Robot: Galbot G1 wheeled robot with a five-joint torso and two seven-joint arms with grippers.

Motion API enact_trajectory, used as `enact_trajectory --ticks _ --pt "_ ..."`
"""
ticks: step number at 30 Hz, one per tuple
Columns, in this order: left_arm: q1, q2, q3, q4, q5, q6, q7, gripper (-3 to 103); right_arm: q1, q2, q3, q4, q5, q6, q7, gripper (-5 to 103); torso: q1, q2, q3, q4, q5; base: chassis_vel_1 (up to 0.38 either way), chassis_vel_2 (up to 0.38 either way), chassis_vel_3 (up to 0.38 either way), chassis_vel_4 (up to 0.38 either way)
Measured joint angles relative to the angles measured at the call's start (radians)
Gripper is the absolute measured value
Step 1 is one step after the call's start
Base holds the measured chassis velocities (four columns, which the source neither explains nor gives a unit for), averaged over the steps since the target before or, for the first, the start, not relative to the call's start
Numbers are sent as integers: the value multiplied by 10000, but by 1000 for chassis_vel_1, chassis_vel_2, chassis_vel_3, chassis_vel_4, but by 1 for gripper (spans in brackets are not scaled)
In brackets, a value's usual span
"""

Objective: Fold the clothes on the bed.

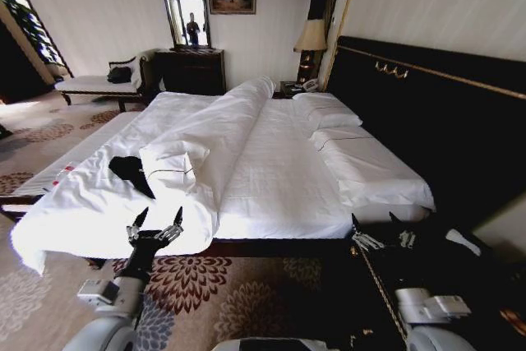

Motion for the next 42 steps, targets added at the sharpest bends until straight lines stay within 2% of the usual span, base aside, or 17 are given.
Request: enact_trajectory --ticks 21,42 --pt "-28 -43 41 71 46 -43 5 100 17 51 -7 -31 -107 104 -157 100 1 0 0 1 -1 -41 121 39 -123" --pt "4 -52 47 54 66 -77 0 100 23 110 -18 -44 -146 113 -119 100 -2 2 -1 0 -1 176 235 -172 -234"
